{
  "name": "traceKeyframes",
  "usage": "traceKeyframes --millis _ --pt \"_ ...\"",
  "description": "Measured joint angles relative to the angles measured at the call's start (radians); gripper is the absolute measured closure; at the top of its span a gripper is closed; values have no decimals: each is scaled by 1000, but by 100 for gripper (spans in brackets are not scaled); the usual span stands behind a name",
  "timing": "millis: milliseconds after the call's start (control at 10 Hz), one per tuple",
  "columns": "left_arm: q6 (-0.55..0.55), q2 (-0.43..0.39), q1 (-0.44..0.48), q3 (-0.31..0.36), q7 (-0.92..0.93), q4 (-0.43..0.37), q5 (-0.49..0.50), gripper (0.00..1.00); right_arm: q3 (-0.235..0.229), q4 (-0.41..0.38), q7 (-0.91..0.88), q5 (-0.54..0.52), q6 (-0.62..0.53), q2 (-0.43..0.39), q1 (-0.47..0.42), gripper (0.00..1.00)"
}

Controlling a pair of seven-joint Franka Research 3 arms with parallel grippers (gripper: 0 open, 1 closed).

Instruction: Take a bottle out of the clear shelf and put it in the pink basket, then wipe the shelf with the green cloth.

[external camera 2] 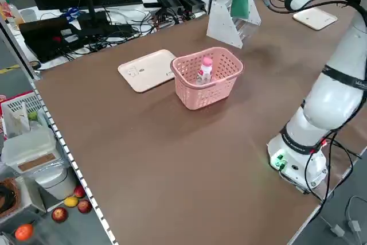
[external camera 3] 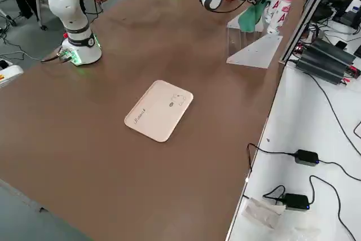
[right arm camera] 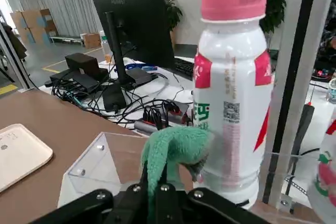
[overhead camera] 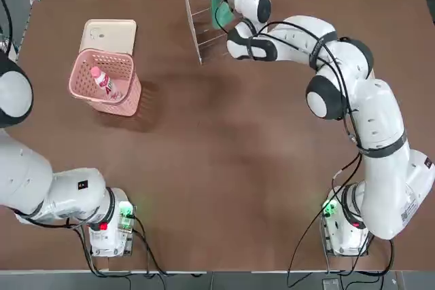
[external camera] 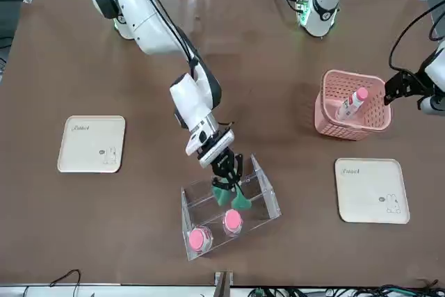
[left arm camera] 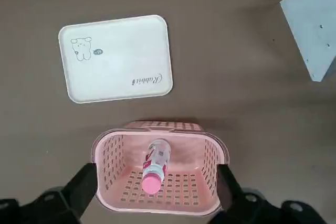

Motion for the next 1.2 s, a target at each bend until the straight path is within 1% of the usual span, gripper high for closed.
traceKeyframes --millis 200,500,900,1200 --pt "0 0 -5 19 4 0 0 0 -10 -2 -1 -23 -1 0 -25 97" --pt "8 1 -20 16 4 3 0 0 -28 -32 -5 -61 -2 0 -57 97" --pt "20 4 -7 21 4 5 0 0 -37 -40 -6 -61 -1 -1 -51 97" --pt "21 55 32 28 6 5 0 0 -36 -41 -3 -58 -1 -1 -27 97"
